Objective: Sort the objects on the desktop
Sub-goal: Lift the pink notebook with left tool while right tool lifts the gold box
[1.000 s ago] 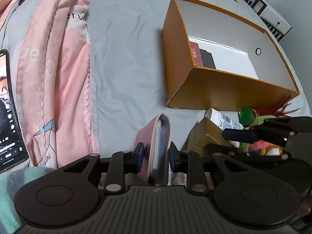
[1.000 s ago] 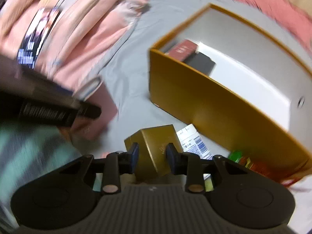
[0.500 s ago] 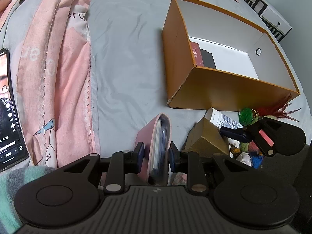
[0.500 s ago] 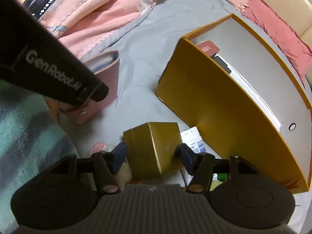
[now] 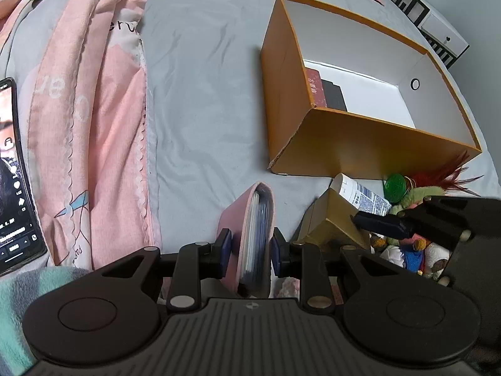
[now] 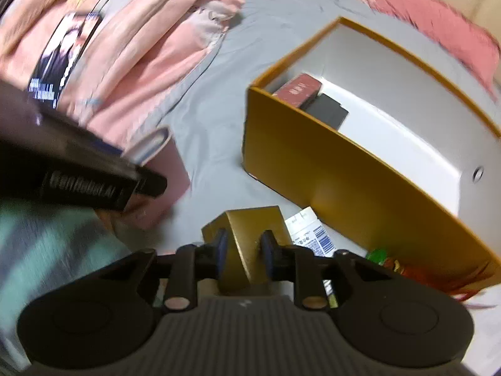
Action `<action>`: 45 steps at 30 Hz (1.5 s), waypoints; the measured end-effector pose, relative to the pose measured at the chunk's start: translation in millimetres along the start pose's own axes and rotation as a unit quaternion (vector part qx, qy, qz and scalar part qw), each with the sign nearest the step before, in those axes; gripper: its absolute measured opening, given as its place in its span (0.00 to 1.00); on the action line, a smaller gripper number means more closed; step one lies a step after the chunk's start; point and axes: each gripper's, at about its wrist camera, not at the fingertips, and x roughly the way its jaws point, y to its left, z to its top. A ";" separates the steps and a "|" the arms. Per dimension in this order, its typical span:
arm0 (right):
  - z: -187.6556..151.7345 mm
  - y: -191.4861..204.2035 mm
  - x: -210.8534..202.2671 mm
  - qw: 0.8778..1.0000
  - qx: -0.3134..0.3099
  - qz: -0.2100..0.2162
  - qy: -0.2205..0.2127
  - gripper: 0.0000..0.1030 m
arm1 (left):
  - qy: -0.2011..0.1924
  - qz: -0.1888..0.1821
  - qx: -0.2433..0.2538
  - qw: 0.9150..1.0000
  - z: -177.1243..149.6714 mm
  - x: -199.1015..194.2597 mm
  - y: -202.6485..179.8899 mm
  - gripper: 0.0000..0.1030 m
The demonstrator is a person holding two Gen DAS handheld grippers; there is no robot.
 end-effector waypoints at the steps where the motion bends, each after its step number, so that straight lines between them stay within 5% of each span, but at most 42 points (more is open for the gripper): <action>1: -2.5 7.1 2.4 1.000 -0.015 -0.009 0.003 0.42 | 0.000 0.001 0.001 1.000 0.1 0.1 -0.3 0.28; 7: -9.3 28.8 19.1 0.996 -0.060 -0.059 0.009 0.58 | -0.001 -0.003 -0.006 1.000 0.7 -0.3 1.4 0.28; 18: -17.4 48.5 31.2 0.990 -0.091 -0.103 -0.013 0.64 | -0.001 -0.004 -0.007 1.000 1.0 0.1 3.1 0.28; 22: -16.4 30.0 24.3 0.996 -0.041 -0.076 -0.016 0.63 | -0.001 -0.005 -0.007 1.000 0.8 -0.3 3.5 0.28; 26: -13.5 -10.0 14.3 0.998 0.066 0.001 -0.020 0.60 | -0.002 -0.003 -0.004 1.000 1.0 -1.1 2.5 0.28; 29: -12.1 -40.6 11.2 0.979 0.176 0.098 -0.017 0.55 | -0.003 -0.002 -0.003 1.000 0.5 -1.3 1.4 0.28; 31: -10.0 -51.7 13.2 0.965 0.217 0.145 -0.019 0.35 | -0.001 -0.003 -0.005 1.000 0.3 -1.1 1.5 0.28; 32: -7.5 -55.0 14.5 0.962 0.225 0.154 -0.021 0.35 | -0.002 -0.002 -0.004 1.000 -0.1 -1.2 1.2 0.28; 38: -1.9 -52.0 16.1 0.962 0.228 0.152 -0.019 0.35 | -0.001 -0.003 -0.005 1.000 0.1 0.2 1.4 0.28; 45: -11.4 -34.8 5.4 0.985 0.142 0.094 -0.025 0.40 | 0.004 -0.032 -0.009 0.999 1.0 0.9 3.6 0.29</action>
